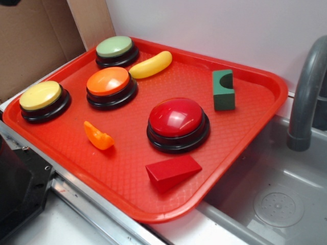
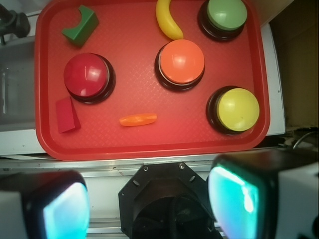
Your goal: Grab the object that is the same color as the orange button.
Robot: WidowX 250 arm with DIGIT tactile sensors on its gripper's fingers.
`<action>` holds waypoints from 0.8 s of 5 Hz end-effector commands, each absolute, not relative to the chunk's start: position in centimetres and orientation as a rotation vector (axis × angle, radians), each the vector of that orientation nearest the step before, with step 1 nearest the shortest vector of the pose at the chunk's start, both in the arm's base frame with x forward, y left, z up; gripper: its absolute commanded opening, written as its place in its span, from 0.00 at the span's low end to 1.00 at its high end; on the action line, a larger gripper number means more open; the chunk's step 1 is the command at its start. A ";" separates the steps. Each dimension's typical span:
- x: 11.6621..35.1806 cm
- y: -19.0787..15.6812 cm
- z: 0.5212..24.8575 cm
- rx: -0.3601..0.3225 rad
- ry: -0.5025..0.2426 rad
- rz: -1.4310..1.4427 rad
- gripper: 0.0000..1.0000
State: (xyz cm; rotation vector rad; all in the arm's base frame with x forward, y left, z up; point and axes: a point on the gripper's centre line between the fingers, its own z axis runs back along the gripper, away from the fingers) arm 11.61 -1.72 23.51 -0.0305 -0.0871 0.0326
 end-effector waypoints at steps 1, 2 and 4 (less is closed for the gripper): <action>11.6 -1.7 23.5 -0.030 -0.087 0.033 1.00; 12.9 -2.4 22.6 -0.019 -0.204 -0.218 1.00; 15.4 -4.7 18.1 -0.003 -0.134 -0.723 1.00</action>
